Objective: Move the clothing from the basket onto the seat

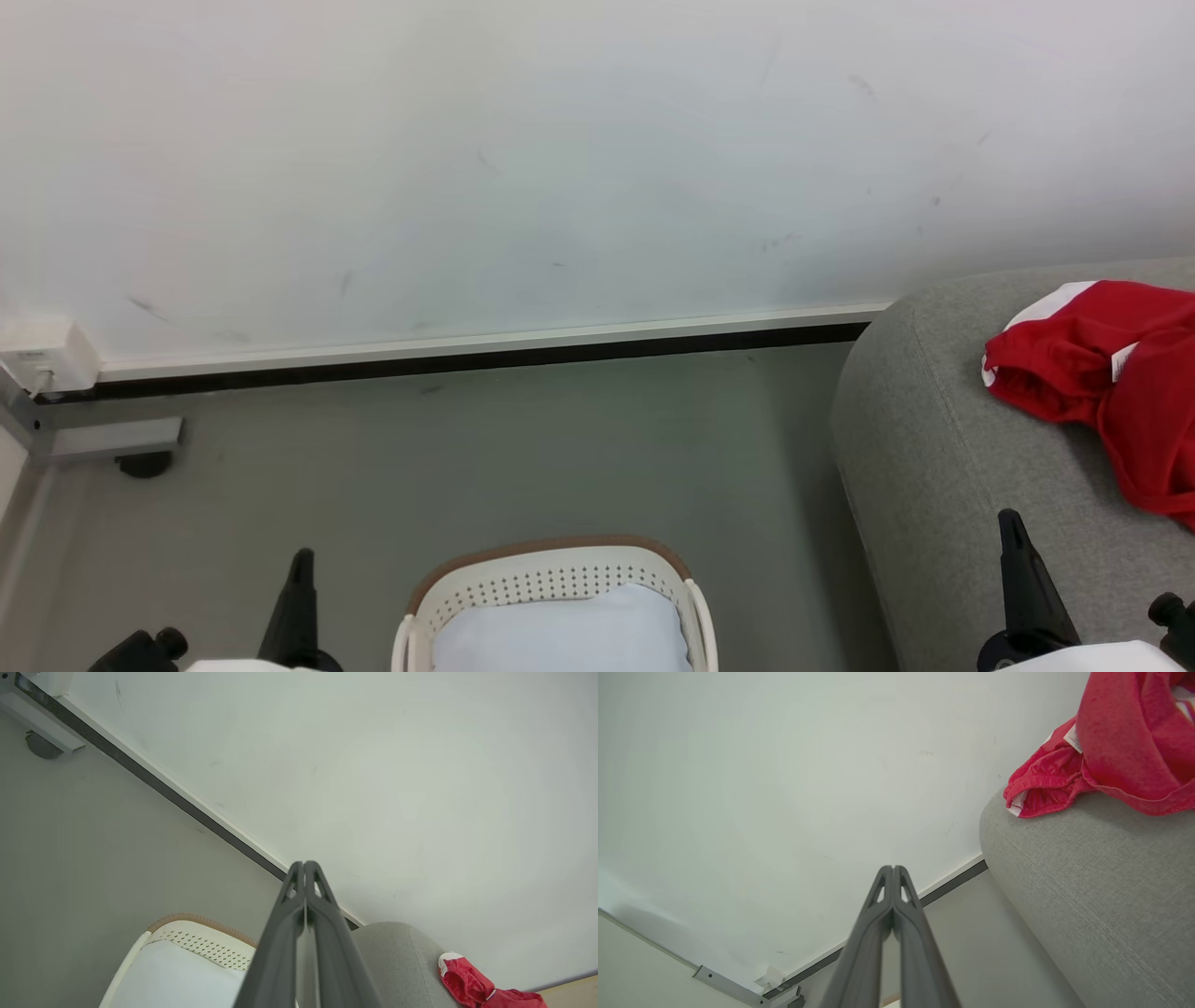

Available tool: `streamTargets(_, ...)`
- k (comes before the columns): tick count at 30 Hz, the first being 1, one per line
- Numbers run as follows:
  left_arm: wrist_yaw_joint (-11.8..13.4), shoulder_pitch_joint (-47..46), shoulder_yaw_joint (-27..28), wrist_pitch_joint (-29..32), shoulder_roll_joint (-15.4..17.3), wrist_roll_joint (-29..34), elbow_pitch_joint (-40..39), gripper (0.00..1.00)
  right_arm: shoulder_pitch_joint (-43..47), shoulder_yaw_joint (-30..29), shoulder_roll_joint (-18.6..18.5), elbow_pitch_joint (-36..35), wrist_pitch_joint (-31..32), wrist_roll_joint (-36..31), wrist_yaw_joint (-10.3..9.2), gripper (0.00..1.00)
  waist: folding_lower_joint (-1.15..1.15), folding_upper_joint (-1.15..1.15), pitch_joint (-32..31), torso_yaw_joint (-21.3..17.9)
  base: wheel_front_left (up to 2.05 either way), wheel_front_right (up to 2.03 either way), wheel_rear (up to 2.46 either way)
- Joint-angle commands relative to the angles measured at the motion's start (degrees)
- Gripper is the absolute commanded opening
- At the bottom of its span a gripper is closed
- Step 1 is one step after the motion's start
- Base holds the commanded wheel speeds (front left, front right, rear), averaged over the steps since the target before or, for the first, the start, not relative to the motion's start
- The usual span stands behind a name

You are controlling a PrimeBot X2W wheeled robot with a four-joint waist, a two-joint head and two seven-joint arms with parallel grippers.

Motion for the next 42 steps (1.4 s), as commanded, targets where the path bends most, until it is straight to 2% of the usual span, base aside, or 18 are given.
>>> streamTargets(1,-0.1,-1.4,0.4,0.6,0.3,-2.7,-1.0,0.0,-1.6,-0.5,-0.6,-0.4,0.4,2.5,-0.04,0.0,0.0,0.0,0.0,0.0,0.0,0.0,0.0)
streamTargets(23,-0.1,-2.4,1.3,4.4,0.3,-16.7,-1.3,0.0,-2.4,-2.7,-0.9,0.4,4.0,16.7,-0.06,0.0,0.0,0.0,0.1,0.5,0.0,0.0,0.0)
streamTargets(26,-0.1,-2.7,1.5,5.4,0.3,-20.2,-1.4,0.0,-2.7,-3.4,-0.9,0.6,5.0,20.3,-0.07,0.0,0.0,0.0,0.1,0.6,0.0,0.0,0.0)
streamTargets(42,-0.1,-3.1,2.1,7.7,0.2,-28.7,-1.6,0.0,-3.1,-5.0,-0.8,1.2,7.3,28.7,-0.08,0.0,-0.01,0.0,0.2,0.9,0.0,0.0,0.0)
